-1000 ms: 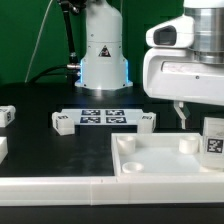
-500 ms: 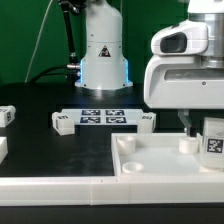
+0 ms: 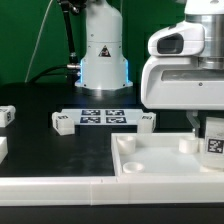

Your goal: Assemble one leg

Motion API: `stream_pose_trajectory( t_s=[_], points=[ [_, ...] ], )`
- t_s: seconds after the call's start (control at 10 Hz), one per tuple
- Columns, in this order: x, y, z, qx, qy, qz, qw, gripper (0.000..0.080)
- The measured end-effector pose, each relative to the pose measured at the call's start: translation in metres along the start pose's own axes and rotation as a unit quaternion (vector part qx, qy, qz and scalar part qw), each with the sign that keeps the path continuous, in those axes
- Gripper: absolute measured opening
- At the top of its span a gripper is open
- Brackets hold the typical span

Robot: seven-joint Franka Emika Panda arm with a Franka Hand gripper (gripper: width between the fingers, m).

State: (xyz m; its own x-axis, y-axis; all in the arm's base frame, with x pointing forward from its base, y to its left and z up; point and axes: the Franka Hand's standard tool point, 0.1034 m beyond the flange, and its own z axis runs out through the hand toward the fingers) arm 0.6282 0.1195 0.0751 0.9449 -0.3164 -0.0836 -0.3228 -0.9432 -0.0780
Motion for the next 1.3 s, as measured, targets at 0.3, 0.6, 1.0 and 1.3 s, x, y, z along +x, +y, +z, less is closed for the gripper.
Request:
stream_pose_trajectory(
  t_s=[0.3,0.6,1.0,1.3],
  points=[
    [0.0022,0.0031,-0.0002,0.017,-0.005,0.073,0.997,0.0295],
    [0.0019,0.0032,0.0008,0.021,-0.008,0.263,0.965,0.0294],
    [-0.0014,-0.003,0.0032,0.02,-0.008,0.482,0.876,0.0294],
    [-0.0026,-0.0049,0.0035,0.021,-0.003,0.624,0.781,0.0293]
  ],
)
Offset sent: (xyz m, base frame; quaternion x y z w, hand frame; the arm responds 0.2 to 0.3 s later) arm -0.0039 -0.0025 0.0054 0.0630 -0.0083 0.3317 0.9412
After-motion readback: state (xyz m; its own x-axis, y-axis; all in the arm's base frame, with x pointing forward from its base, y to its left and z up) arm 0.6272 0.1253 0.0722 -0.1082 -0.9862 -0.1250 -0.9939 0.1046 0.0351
